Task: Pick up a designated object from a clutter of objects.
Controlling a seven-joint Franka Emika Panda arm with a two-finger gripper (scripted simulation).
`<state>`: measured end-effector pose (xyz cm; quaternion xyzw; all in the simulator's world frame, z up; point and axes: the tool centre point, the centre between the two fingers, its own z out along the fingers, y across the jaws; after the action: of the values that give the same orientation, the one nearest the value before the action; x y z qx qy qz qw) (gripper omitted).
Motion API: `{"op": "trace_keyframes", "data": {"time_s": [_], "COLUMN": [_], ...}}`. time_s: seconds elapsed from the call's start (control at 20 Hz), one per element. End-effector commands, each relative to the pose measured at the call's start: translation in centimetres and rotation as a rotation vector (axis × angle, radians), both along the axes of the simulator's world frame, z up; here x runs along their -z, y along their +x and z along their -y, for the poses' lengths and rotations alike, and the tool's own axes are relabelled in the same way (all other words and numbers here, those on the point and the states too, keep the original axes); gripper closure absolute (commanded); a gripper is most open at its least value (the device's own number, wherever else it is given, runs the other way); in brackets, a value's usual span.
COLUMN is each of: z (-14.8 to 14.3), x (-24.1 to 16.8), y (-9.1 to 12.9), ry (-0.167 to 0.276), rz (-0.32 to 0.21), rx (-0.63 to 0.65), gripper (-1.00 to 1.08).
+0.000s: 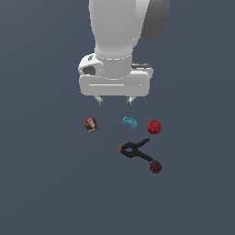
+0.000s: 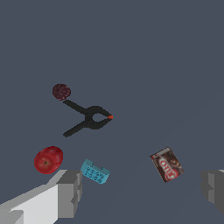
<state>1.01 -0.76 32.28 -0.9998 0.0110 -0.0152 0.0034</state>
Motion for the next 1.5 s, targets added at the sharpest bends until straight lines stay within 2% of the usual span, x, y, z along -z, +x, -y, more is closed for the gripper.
{"op": "trace_keyframes", "data": {"time_s": [0.0,0.4,0.75,1.1,1.45], "z": [0.0,-2.3,-2.4,-2.9,-3.8], "x": [0.0,-0.8,-0.8,0.3,2.4], "y": [0.0,0.1,0.2,0.6,1.3], "ry": [0.0,0.015,0.016,0.03,0.052], "rz": [0.0,0.018,0.018,0.012,-0.001], "rx": [0.0,-0.061,-0.058,0.008,0.139], "gripper": [-0.92,-0.92,-0.92,-0.92,-0.92]}}
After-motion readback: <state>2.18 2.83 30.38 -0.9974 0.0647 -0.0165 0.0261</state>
